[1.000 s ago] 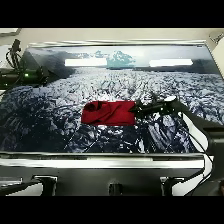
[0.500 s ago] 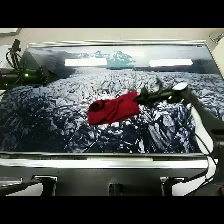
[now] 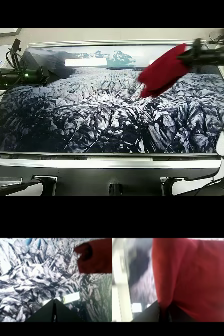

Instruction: Fold the clothes and pants, and hang the long-sleeved shirts on hangers.

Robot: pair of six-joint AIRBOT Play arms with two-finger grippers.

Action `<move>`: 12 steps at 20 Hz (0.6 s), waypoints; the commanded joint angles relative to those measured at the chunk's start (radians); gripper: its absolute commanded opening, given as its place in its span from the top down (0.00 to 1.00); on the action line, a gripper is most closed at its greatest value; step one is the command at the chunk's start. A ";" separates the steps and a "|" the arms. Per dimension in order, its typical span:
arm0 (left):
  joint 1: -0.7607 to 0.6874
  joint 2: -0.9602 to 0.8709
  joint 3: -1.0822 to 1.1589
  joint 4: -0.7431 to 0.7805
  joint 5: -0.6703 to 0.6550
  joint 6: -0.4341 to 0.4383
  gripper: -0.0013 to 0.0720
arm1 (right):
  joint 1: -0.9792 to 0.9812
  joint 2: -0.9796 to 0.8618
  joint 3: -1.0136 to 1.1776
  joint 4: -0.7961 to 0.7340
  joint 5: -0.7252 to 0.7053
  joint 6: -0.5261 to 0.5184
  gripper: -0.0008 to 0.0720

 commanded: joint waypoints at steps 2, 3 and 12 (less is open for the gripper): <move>-0.001 0.000 0.001 0.000 0.000 0.001 0.96 | -0.207 0.005 0.055 -0.013 -0.013 0.076 0.94; -0.001 0.000 0.001 0.000 0.000 0.001 0.96 | -0.242 0.005 0.055 -0.013 -0.027 0.076 0.94; -0.028 -0.001 0.001 0.000 0.000 -0.002 0.96 | -0.372 -0.032 0.053 0.076 -0.153 0.072 0.94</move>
